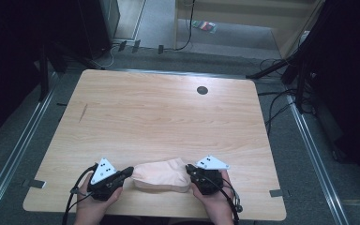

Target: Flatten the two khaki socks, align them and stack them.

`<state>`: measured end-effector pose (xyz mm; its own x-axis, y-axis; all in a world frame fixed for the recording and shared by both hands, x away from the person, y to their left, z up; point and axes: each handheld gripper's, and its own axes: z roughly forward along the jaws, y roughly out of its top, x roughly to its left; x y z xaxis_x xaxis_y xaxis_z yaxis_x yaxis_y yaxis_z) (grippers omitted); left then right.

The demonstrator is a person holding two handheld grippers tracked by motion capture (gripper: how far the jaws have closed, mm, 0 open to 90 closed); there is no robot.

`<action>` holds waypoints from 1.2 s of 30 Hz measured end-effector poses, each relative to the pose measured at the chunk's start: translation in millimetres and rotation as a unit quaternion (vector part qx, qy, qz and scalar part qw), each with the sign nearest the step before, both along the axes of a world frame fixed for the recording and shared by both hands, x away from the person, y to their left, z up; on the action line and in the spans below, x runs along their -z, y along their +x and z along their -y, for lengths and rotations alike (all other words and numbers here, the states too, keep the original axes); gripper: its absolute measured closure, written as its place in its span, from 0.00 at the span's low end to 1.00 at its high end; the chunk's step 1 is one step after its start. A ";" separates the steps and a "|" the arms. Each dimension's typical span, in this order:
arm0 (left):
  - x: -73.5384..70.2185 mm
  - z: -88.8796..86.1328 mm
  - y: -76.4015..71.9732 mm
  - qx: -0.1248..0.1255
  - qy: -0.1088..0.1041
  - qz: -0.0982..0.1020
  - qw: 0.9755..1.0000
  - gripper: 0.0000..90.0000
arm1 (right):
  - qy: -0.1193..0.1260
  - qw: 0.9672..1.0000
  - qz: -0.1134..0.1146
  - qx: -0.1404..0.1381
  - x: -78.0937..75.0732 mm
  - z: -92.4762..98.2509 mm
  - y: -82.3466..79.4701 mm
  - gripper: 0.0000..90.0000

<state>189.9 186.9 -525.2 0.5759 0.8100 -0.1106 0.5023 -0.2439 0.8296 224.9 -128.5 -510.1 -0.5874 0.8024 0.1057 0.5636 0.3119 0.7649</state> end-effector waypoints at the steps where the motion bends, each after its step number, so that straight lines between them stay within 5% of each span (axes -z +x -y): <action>1: 0.6 0.5 0.2 0.000 -0.001 -0.001 1.000 1.00 | -0.002 1.000 -0.002 0.002 1.6 -0.1 0.5 0.98; 9: 8.7 4.1 0.4 0.006 0.021 -0.006 1.000 1.00 | 0.000 1.000 -0.017 -0.002 10.9 -2.1 0.9 0.96; 11: 13.1 3.4 1.4 0.006 0.010 -0.016 1.000 0.95 | 0.001 1.000 -0.030 -0.005 14.1 -1.2 2.2 0.83; 13: 11.6 3.7 0.1 -0.006 -0.003 -0.009 1.000 0.76 | 0.020 0.999 -0.031 -0.003 13.6 1.1 1.1 0.70; 15: 5.1 3.1 -1.3 -0.012 -0.022 0.009 1.000 0.68 | 0.039 0.999 -0.017 0.003 8.3 3.8 -2.5 0.70; 18: -2.5 5.2 -2.3 -0.002 -0.039 0.029 0.999 0.72 | 0.067 0.998 0.009 -0.003 0.7 3.5 -7.7 0.80; 21: 3.4 14.0 -1.3 0.028 -0.016 0.016 0.999 0.75 | 0.053 0.998 0.005 -0.027 6.7 -9.4 -9.5 0.84; 24: 15.6 20.7 0.1 0.054 0.017 -0.013 0.998 0.66 | 0.019 0.999 -0.013 -0.035 18.9 -20.7 -10.1 0.84; 27: 23.0 23.7 -0.3 0.053 0.060 -0.010 0.997 0.60 | -0.007 0.999 -0.022 -0.034 27.4 -24.3 -11.2 0.83; 36: 28.1 26.7 3.6 0.048 0.077 -0.012 0.996 0.56 | -0.032 0.999 -0.018 -0.019 34.1 -22.1 -13.4 0.93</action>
